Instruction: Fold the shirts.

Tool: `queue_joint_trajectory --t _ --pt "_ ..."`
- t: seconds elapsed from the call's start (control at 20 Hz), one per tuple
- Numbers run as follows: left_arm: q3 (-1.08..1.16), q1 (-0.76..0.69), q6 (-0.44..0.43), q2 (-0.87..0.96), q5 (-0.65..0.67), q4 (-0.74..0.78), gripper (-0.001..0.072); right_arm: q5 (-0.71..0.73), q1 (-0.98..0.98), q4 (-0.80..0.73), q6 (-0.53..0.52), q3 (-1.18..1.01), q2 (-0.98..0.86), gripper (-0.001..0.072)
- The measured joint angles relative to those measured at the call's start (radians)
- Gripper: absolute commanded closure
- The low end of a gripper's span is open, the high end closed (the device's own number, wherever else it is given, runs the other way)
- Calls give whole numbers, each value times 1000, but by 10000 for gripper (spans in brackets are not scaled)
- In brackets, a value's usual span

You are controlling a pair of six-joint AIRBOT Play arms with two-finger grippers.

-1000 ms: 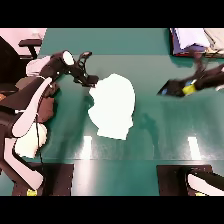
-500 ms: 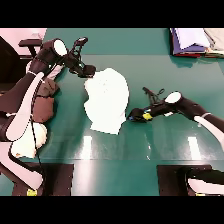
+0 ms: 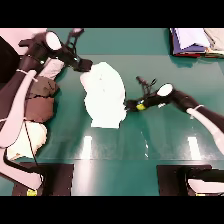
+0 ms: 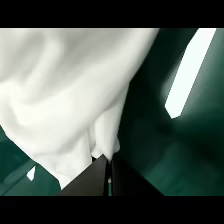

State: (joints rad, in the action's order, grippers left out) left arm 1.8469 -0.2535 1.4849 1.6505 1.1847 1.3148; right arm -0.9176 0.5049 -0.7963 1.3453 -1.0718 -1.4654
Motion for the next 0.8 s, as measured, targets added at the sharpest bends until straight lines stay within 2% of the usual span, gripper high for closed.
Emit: queue_joint_trajectory --t 0.2,0.5,0.65,0.8 --pt "51 -1 -11 -197 -3 35 674 -141 -156 -144 25 -124 191 700" --pt "85 -3 -37 -532 12 -45 674 -340 -363 -219 49 -395 435 700" --pt "78 -3 -42 -607 67 -119 674 -429 -409 -234 89 -471 478 700" --pt "-21 -2 -43 -636 124 -159 674 -503 -398 -251 130 -460 463 700"
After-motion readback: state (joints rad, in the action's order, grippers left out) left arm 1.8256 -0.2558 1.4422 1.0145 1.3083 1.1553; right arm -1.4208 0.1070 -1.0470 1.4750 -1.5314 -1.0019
